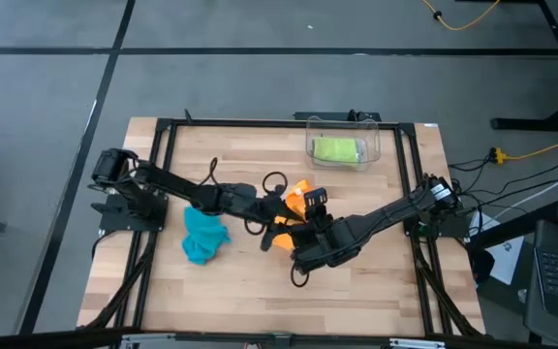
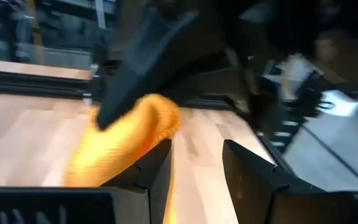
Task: Fold microfiber towels
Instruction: Fold the orange microfiber
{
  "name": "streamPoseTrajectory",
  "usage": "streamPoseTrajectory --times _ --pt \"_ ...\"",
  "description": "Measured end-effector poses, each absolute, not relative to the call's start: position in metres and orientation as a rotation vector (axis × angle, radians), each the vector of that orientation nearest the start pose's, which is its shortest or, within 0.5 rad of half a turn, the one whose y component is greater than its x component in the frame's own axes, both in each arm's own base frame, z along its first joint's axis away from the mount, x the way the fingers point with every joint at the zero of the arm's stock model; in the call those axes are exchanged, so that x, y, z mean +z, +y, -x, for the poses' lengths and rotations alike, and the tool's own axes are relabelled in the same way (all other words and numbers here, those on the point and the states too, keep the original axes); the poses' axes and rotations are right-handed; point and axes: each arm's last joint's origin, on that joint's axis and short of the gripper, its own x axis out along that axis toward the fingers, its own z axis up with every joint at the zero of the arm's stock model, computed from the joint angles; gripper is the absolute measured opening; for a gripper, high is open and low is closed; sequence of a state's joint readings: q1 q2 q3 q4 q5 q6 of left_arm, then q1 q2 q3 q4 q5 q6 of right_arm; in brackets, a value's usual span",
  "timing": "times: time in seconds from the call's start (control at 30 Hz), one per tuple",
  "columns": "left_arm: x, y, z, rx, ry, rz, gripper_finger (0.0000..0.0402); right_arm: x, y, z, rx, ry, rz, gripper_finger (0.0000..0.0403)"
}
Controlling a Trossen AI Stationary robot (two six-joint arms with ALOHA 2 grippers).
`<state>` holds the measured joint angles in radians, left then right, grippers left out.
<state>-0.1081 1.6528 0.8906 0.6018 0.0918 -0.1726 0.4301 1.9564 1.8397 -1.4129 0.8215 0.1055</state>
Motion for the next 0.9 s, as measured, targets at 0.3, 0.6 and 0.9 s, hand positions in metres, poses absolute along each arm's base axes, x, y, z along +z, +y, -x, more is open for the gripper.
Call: streamPoseTrajectory --times 0.3,0.6,0.9 --pt "0.213 -0.035 -0.354 -0.134 0.309 0.183 0.0135 0.293 0.134 -0.346 -0.428 1.218 0.817 0.0000" --pt "0.228 -0.034 -0.356 -0.106 0.157 0.115 0.0135 0.290 0.135 -0.344 -0.354 1.279 0.756 0.0000" --pt "0.227 -0.036 -0.355 -0.110 0.168 0.113 0.0135 0.292 0.135 -0.346 -0.397 1.233 0.780 0.0000"
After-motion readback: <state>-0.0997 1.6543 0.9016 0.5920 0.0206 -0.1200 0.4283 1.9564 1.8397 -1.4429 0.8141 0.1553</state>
